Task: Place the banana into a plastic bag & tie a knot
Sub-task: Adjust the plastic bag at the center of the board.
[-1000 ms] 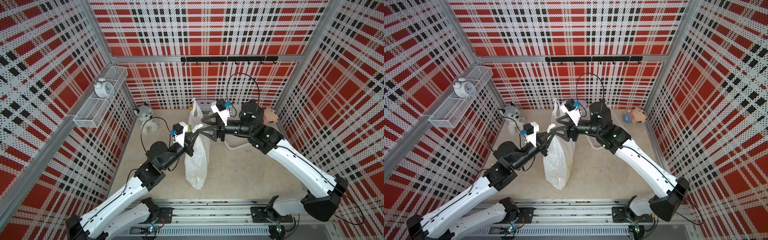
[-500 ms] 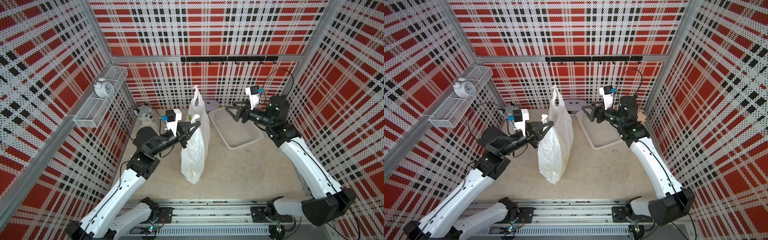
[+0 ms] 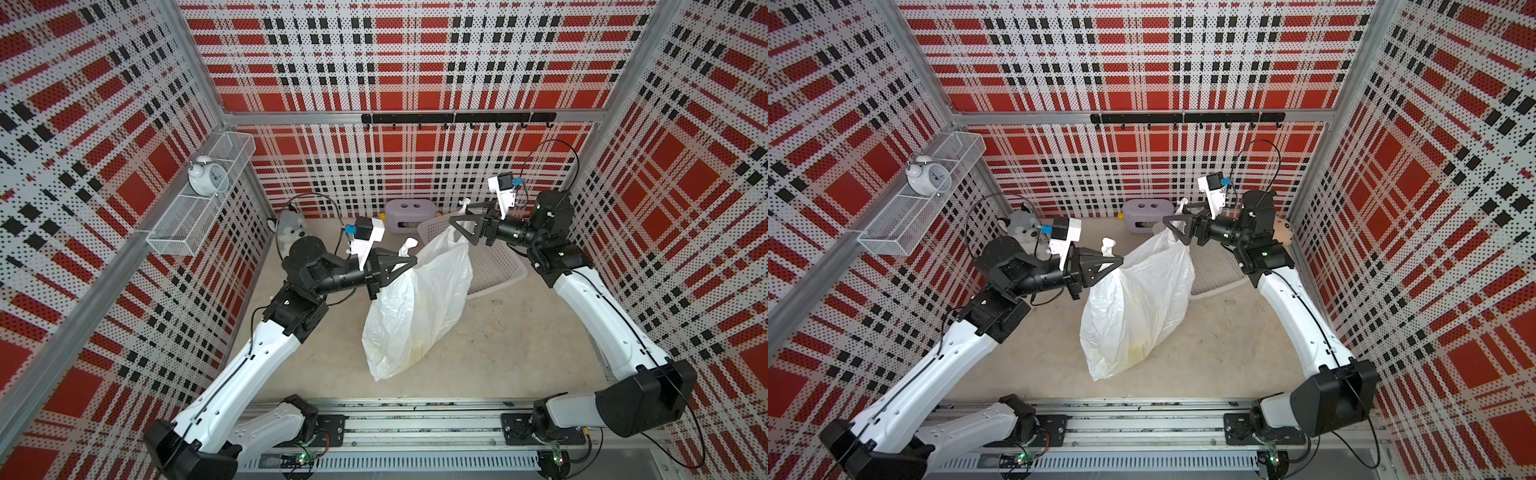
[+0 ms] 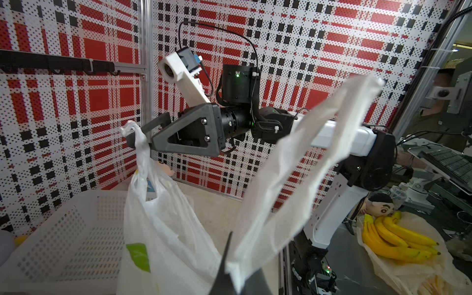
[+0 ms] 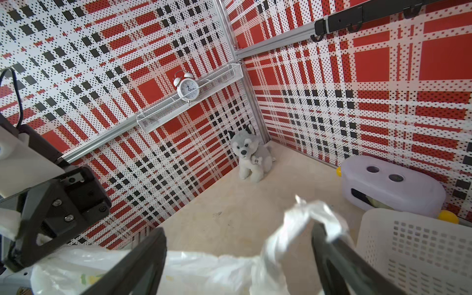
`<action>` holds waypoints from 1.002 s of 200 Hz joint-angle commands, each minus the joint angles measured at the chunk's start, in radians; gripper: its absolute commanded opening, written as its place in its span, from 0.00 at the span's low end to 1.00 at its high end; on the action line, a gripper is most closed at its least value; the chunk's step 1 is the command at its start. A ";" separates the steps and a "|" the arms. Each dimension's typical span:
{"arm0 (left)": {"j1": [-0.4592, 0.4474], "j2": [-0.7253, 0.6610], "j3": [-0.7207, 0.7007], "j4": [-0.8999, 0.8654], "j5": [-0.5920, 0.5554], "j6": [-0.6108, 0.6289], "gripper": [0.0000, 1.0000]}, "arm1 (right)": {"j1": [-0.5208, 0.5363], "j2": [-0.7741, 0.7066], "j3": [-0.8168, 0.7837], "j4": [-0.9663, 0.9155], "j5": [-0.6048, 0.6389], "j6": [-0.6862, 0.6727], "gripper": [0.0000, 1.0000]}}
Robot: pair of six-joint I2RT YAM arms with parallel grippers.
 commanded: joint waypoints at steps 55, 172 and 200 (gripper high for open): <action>0.011 -0.022 0.016 -0.001 0.054 0.017 0.00 | -0.033 -0.017 -0.026 0.053 0.040 0.027 0.86; 0.013 -0.038 -0.003 0.004 0.067 0.016 0.00 | -0.047 0.086 0.046 0.163 -0.135 0.169 0.85; 0.013 -0.042 -0.009 0.016 0.068 0.009 0.00 | -0.047 0.106 0.061 0.169 -0.154 0.170 0.82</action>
